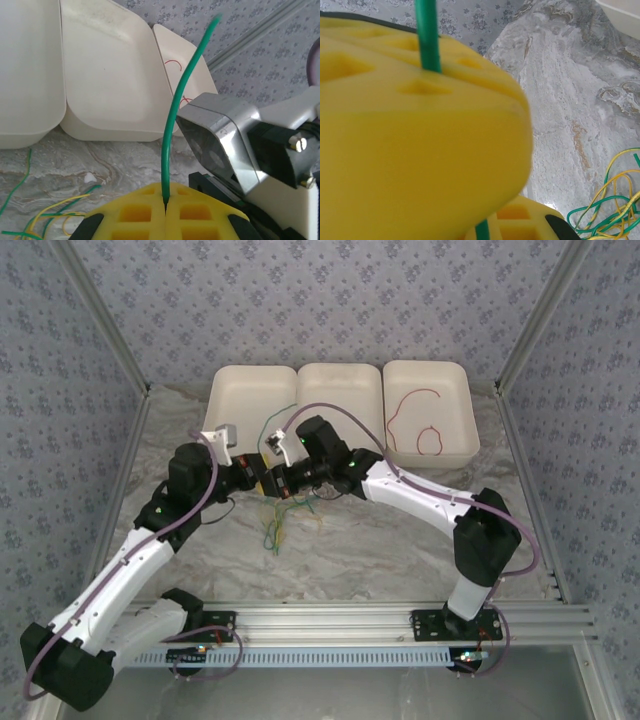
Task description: Untangle the cables
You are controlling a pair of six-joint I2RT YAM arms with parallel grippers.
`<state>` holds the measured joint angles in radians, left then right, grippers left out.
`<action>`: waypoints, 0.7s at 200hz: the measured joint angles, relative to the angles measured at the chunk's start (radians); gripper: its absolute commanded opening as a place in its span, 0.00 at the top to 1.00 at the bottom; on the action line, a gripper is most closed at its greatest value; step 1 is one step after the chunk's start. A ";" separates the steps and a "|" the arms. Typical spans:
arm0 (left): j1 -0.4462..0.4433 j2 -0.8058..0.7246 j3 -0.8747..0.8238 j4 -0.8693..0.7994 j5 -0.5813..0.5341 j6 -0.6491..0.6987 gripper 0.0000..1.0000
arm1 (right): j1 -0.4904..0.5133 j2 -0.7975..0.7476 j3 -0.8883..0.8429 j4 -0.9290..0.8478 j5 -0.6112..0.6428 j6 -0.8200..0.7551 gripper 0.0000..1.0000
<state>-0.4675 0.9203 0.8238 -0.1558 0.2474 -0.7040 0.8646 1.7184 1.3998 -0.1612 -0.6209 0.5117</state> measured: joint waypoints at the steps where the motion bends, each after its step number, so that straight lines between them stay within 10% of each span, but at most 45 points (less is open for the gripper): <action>1: 0.000 0.000 0.000 0.000 0.000 0.001 1.00 | 0.000 0.000 0.000 0.000 0.000 0.000 1.00; 21: 0.000 0.006 0.002 0.000 0.000 0.000 1.00 | 0.000 0.000 0.000 0.000 0.000 0.000 1.00; 70: 0.027 0.029 0.024 -0.013 -0.015 0.014 1.00 | 0.003 -0.061 -0.044 0.000 0.040 -0.023 0.39; 140: 0.151 0.163 0.150 -0.093 0.002 0.106 1.00 | -0.026 -0.504 -0.325 0.071 0.450 -0.066 0.29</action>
<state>-0.3168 1.0832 0.9737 -0.2485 0.2489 -0.5976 0.8391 1.2144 1.0748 -0.0898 -0.1711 0.4454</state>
